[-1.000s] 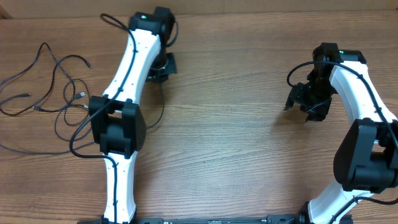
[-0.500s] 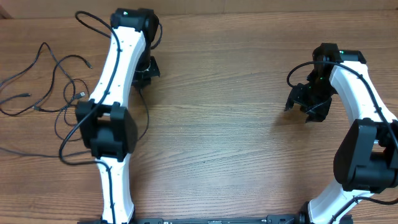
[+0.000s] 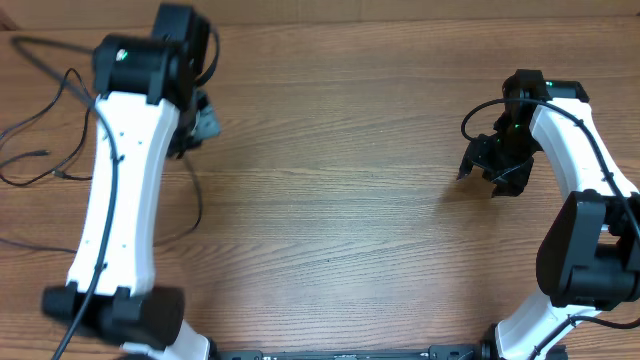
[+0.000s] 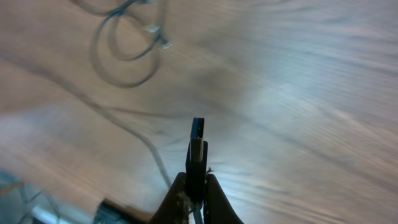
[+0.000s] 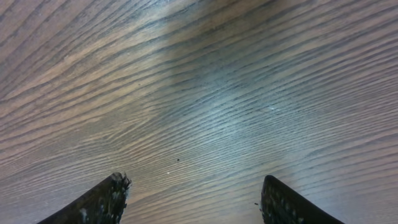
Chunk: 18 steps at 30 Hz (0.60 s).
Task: Untangle cables
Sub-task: 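Pull the USB plug end with the left gripper to the left pile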
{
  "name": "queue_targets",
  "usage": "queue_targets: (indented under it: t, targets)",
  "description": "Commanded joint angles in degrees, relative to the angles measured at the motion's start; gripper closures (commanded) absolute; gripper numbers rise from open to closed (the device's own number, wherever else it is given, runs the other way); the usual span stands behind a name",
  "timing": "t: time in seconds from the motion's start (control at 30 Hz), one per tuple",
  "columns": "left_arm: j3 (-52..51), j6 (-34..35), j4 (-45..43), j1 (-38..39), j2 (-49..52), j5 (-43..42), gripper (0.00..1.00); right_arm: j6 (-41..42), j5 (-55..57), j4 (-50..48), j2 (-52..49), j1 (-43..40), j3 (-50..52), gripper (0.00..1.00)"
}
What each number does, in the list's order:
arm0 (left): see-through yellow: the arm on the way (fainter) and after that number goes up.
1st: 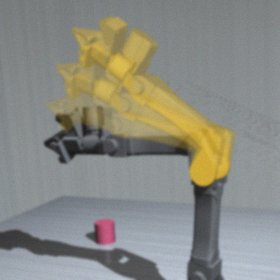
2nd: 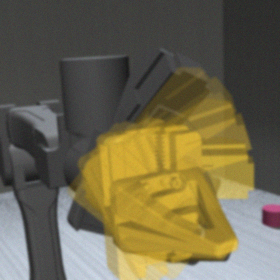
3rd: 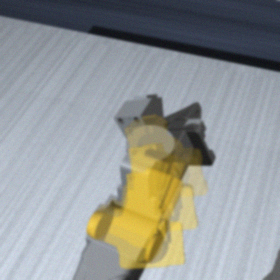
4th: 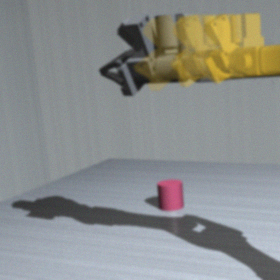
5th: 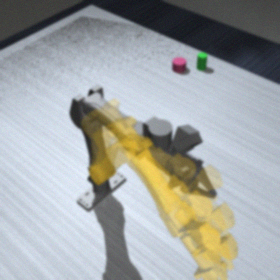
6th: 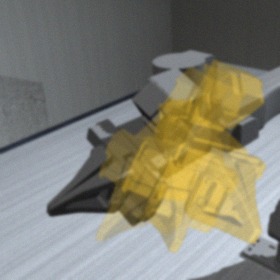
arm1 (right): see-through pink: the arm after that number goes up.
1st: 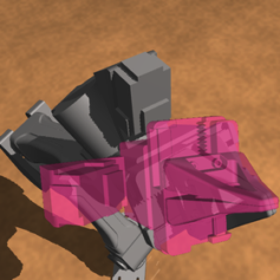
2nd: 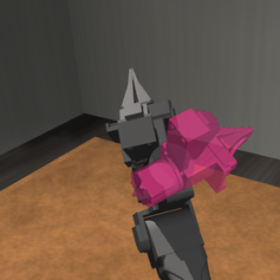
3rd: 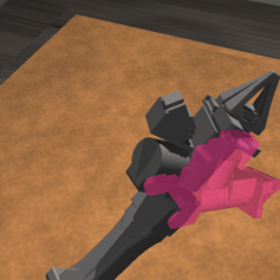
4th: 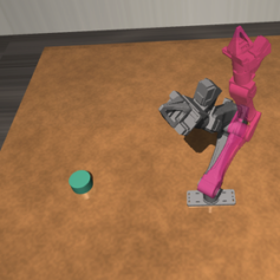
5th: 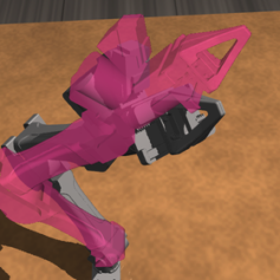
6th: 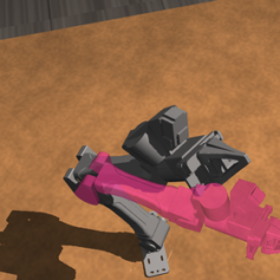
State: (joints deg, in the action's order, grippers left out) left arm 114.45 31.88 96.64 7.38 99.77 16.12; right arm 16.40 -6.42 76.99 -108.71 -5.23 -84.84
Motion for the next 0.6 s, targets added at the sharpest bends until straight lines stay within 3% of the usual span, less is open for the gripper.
queue_targets:
  t: [0.0,0.17,0.3,0.57]
  targets:
    - [-8.0,3.7,0.0,-3.2,-6.2,6.3,0.95,-0.4,0.4,-0.2,0.2,-0.1,0.2,0.33]
    - [-22.9,5.9,-5.6,-10.9,-16.2,7.6,0.95,-0.4,0.4,-0.2,0.2,-0.1,0.2,0.33]
    - [-34.3,5.9,-15.5,-20.8,-22.7,3.7,0.96,-0.4,0.4,-0.4,0.2,-0.1,0.2,0.33]
    - [-39.4,5.4,-33.4,-41.2,-21.2,-9.8,0.96,-0.4,0.4,-0.4,0.2,-0.1,0.2,0.33]
